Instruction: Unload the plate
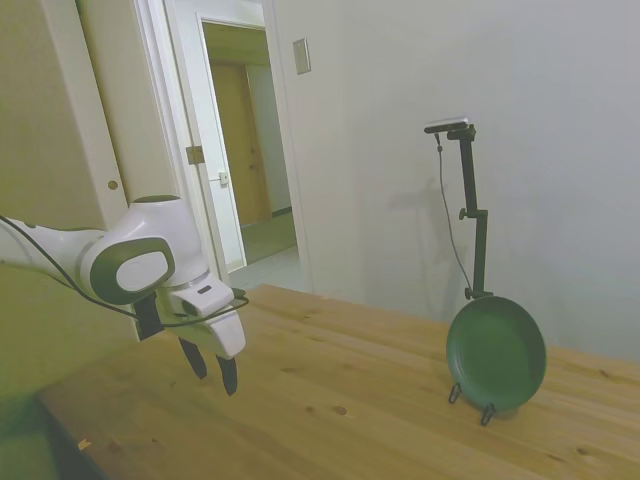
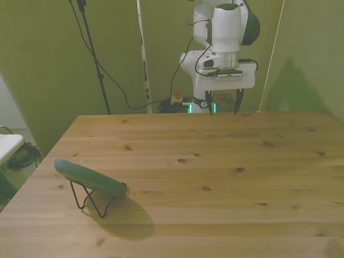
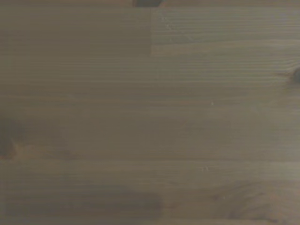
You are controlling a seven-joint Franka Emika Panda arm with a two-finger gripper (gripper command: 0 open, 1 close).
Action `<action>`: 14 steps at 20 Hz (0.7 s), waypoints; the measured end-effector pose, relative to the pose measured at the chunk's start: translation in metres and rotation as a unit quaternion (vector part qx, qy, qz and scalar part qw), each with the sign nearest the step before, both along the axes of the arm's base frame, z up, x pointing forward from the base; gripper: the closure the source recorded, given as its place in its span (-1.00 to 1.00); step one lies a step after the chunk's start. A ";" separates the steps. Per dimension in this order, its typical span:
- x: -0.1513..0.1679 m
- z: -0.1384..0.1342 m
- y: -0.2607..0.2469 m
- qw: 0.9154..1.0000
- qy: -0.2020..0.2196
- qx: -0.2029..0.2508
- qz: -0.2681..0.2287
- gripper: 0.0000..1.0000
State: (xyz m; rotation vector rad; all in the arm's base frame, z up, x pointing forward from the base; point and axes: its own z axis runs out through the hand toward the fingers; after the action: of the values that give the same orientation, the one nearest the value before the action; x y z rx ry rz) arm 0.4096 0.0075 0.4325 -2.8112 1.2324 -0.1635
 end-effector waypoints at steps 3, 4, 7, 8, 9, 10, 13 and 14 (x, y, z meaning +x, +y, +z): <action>0.003 0.003 0.000 1.000 -0.007 -0.003 -0.004 -1.00; 0.010 0.012 -0.003 1.000 -0.022 -0.009 -0.014 -1.00; 0.032 0.041 -0.029 0.996 -0.059 -0.024 -0.060 -1.00; 0.040 0.051 -0.043 0.994 -0.069 -0.028 -0.077 -1.00; 0.049 0.061 -0.057 0.992 -0.077 -0.030 -0.094 -1.00; 0.057 0.071 -0.074 0.989 -0.086 -0.034 -0.112 -1.00; 0.084 0.100 -0.120 0.979 -0.113 -0.042 -0.161 -1.00; 0.094 0.108 -0.135 0.976 -0.121 -0.045 -0.176 -1.00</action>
State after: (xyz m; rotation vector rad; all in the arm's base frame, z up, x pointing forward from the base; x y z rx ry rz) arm 0.5035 -0.1279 0.5406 -2.5155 1.6804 -0.5751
